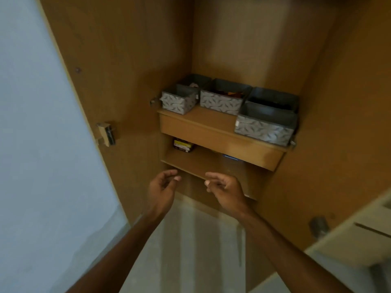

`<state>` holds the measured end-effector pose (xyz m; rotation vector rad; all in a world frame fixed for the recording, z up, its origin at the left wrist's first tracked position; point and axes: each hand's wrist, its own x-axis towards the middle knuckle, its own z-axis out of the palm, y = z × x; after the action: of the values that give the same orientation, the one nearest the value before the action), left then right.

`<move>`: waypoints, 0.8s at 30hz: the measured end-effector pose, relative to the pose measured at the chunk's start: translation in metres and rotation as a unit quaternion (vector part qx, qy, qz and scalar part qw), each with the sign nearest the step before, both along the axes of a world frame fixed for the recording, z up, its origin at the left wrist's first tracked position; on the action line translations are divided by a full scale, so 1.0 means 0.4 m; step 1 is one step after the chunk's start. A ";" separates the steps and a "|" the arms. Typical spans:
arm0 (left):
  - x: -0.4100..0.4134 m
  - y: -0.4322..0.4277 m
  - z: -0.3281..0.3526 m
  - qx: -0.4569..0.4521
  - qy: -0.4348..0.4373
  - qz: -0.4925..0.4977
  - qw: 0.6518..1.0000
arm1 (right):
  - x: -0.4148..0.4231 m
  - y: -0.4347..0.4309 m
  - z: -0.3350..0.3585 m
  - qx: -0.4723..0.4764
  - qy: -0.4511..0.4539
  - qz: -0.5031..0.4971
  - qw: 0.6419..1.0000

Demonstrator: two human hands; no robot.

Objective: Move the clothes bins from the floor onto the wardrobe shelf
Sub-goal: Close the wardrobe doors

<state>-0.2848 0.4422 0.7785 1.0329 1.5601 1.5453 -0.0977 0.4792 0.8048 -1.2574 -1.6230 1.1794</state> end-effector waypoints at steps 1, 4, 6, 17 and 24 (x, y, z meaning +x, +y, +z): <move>0.048 -0.022 -0.007 -0.005 -0.005 -0.013 1.000 | 0.052 -0.032 -0.004 0.003 -0.001 -0.006 1.000; 0.215 -0.078 -0.009 -0.019 -0.005 -0.055 0.998 | 0.227 -0.127 0.002 0.003 -0.011 -0.046 0.999; 0.342 -0.112 0.005 -0.010 -0.001 -0.099 0.995 | 0.358 -0.193 0.016 0.008 -0.012 -0.079 0.997; 0.829 -0.127 0.224 0.008 0.103 -0.308 0.946 | 0.792 -0.225 0.144 0.049 -0.060 -0.296 0.952; 0.895 -0.100 0.284 -0.048 0.164 -0.403 0.899 | 0.798 -0.185 0.238 0.017 -0.028 -0.158 0.987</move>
<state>0.0734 0.4023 0.8919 1.6687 1.1404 0.7353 0.2217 0.4053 0.9002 -1.4729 -1.4107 0.9232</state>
